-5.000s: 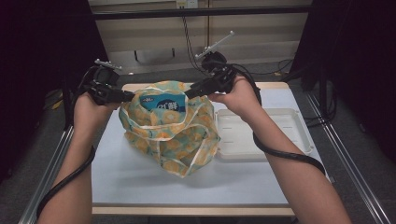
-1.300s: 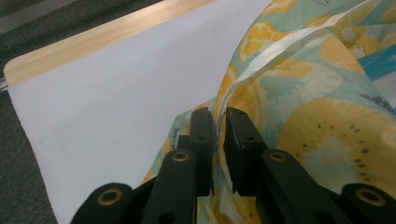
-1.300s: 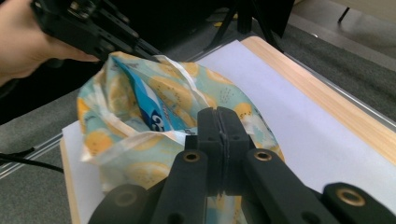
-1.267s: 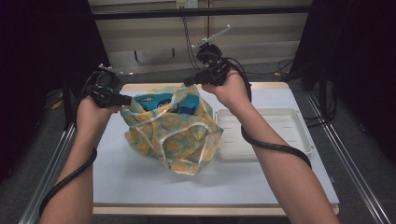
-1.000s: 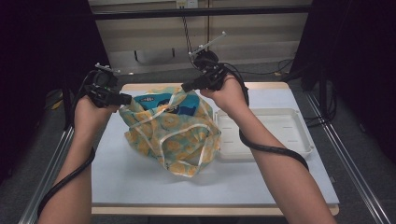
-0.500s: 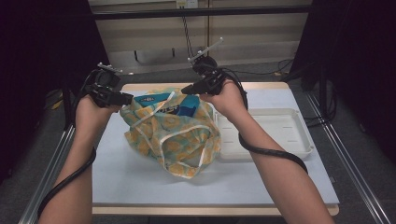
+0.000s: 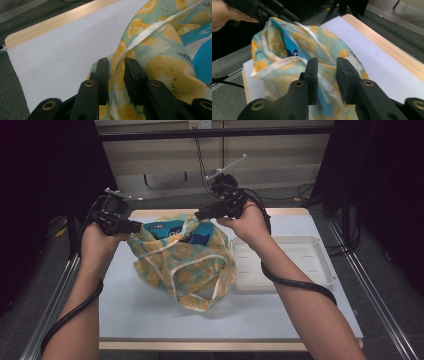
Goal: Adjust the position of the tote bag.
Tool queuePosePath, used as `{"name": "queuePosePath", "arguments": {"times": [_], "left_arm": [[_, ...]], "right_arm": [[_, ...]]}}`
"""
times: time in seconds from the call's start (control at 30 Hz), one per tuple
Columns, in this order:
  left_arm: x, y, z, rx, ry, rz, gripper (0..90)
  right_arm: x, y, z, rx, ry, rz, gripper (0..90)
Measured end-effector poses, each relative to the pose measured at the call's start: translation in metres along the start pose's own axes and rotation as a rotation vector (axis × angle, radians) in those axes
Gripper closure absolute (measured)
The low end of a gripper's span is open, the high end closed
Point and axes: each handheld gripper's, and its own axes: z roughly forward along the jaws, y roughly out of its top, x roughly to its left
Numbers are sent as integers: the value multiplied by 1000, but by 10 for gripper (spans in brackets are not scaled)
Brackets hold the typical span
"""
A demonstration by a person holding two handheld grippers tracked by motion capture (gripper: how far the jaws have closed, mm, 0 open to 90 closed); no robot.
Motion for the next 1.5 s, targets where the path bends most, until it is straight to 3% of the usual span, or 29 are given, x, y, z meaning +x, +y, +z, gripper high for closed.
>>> {"name": "queuePosePath", "arguments": {"times": [0.2, 0.4, 0.5, 0.57, 0.73, 0.97, 1.07, 1.23, 1.33, 1.47, 1.5], "left_arm": [[0, 1, -2, -4, 5, 3, 736], [-2, 2, -3, -2, 2, 3, 740], [-2, 2, -2, -4, 2, 1, 745], [-3, 2, -1, -2, 0, -1, 744], [-2, 2, -1, -6, 1, -5, 745], [-1, 2, -4, -2, 1, 6, 748], [-1, 3, -6, -12, 4, 1, 747], [1, 2, -9, -11, 8, 4, 743], [2, 1, -11, -21, 12, 0, 716], [3, 0, -14, -28, 25, -6, 573], [2, 0, -15, -31, 19, 0, 572]], "right_arm": [[9, 1, -5, 2, 39, -30, 538], [14, -3, 0, 19, 72, -64, 492], [15, -6, 6, 51, 57, -80, 544], [15, -7, 9, 67, 45, -85, 637], [13, -5, 9, 58, 38, -80, 778], [15, 1, 9, 49, 44, -79, 778], [16, 3, 10, 47, 41, -78, 865], [12, 7, 12, 35, 29, -51, 900], [8, 8, 13, 33, 32, -37, 900], [6, 9, 14, 24, 31, -22, 900], [6, 9, 14, 25, 32, -23, 900]]}}
